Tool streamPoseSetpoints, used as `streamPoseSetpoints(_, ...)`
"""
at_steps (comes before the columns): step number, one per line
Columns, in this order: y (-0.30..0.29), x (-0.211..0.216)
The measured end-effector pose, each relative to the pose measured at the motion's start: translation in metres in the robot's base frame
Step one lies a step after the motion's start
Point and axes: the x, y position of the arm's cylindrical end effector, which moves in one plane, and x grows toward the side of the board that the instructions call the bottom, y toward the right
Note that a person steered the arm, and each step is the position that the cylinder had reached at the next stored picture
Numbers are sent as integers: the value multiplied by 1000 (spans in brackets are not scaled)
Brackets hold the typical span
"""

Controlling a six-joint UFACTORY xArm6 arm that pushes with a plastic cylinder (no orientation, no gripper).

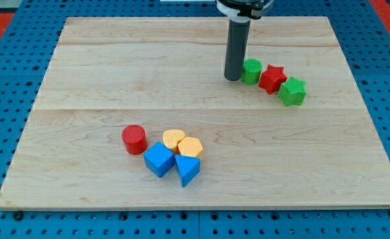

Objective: Move the red circle left to the green star

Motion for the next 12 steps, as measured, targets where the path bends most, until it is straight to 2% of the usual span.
streamPoseSetpoints(1, -68, 7)
streamPoseSetpoints(2, -219, 52)
streamPoseSetpoints(3, -283, 125)
streamPoseSetpoints(4, -255, 207)
streamPoseSetpoints(5, -194, 166)
streamPoseSetpoints(6, -175, 124)
streamPoseSetpoints(7, -108, 100)
streamPoseSetpoints(8, -175, 116)
streamPoseSetpoints(9, -150, 150)
streamPoseSetpoints(11, -15, 85)
streamPoseSetpoints(12, 26, 55)
